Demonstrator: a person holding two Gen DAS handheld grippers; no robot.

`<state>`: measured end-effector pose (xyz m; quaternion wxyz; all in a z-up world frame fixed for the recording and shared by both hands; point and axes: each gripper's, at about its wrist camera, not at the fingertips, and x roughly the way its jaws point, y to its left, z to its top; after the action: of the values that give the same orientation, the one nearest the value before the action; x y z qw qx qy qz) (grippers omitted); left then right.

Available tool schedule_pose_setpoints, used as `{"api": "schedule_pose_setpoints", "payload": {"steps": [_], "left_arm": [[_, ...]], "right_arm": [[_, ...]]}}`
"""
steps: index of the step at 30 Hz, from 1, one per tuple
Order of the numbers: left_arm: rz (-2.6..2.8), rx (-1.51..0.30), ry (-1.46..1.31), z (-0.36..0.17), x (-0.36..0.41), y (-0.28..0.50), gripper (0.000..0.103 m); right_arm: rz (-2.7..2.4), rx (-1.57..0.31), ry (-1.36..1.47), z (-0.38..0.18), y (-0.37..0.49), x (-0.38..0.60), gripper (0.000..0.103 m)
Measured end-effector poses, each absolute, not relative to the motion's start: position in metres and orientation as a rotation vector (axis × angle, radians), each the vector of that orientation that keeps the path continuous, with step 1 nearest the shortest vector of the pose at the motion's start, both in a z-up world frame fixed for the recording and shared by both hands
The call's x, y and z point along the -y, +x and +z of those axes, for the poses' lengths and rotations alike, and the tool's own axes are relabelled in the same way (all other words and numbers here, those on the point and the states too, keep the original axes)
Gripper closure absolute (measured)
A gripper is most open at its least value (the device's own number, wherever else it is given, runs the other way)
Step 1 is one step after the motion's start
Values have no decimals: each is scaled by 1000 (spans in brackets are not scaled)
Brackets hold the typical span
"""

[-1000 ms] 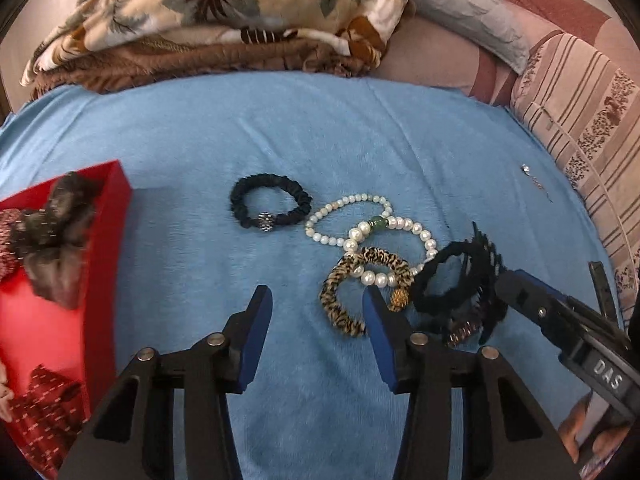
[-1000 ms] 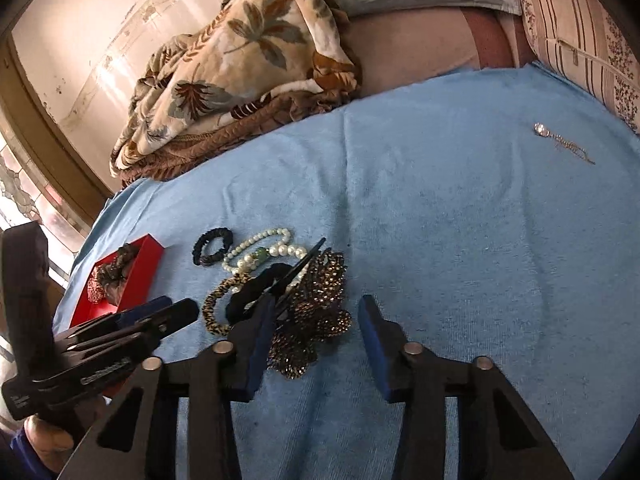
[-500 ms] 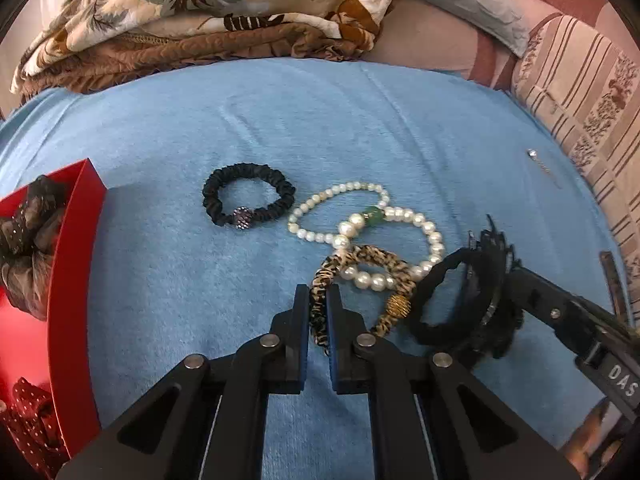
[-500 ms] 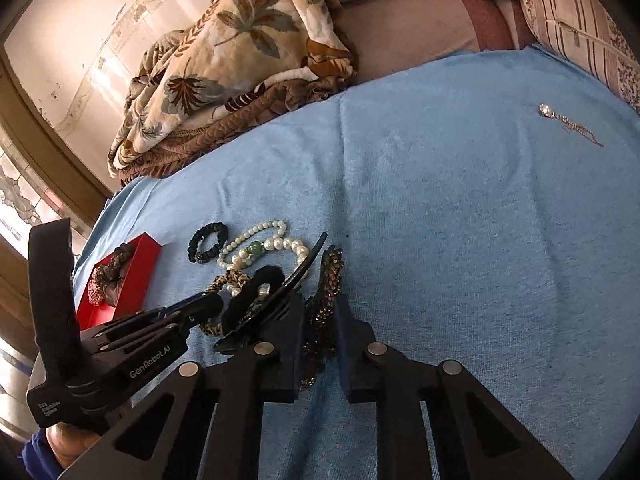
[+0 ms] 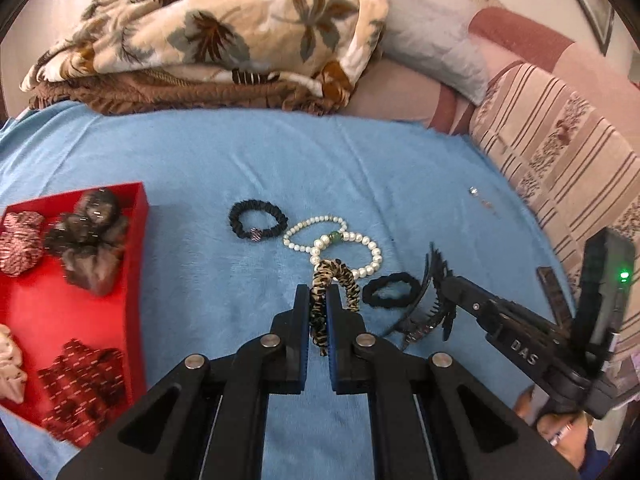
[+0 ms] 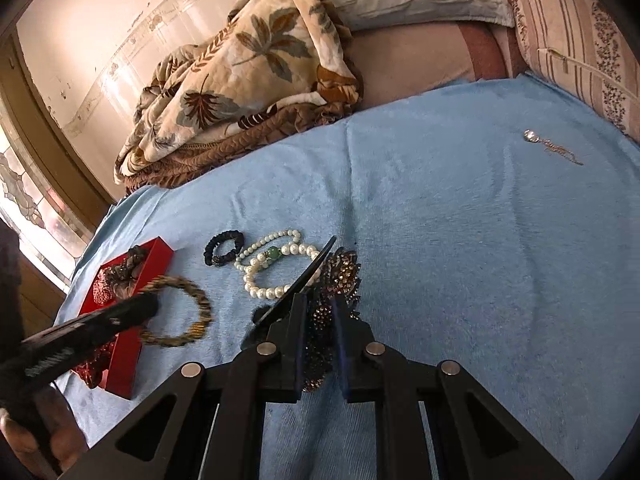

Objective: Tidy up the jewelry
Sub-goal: 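Carry both items into the red tray and open both tools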

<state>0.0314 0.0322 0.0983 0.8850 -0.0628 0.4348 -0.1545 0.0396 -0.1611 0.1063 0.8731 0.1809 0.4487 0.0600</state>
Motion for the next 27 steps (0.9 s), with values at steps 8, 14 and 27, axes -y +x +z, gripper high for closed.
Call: {"api": "schedule_pose_setpoints", "payload": {"steps": [8, 14, 27], "left_arm": [[-290, -835, -124, 121, -68, 1, 96], [-251, -799, -110, 129, -101, -13, 96], [-145, -779, -153, 127, -190, -13, 96]], "right_arm": [[127, -873, 323, 130, 21, 144, 90], [143, -868, 267, 143, 11, 122, 90], [251, -860, 190, 174, 17, 48, 90]]}}
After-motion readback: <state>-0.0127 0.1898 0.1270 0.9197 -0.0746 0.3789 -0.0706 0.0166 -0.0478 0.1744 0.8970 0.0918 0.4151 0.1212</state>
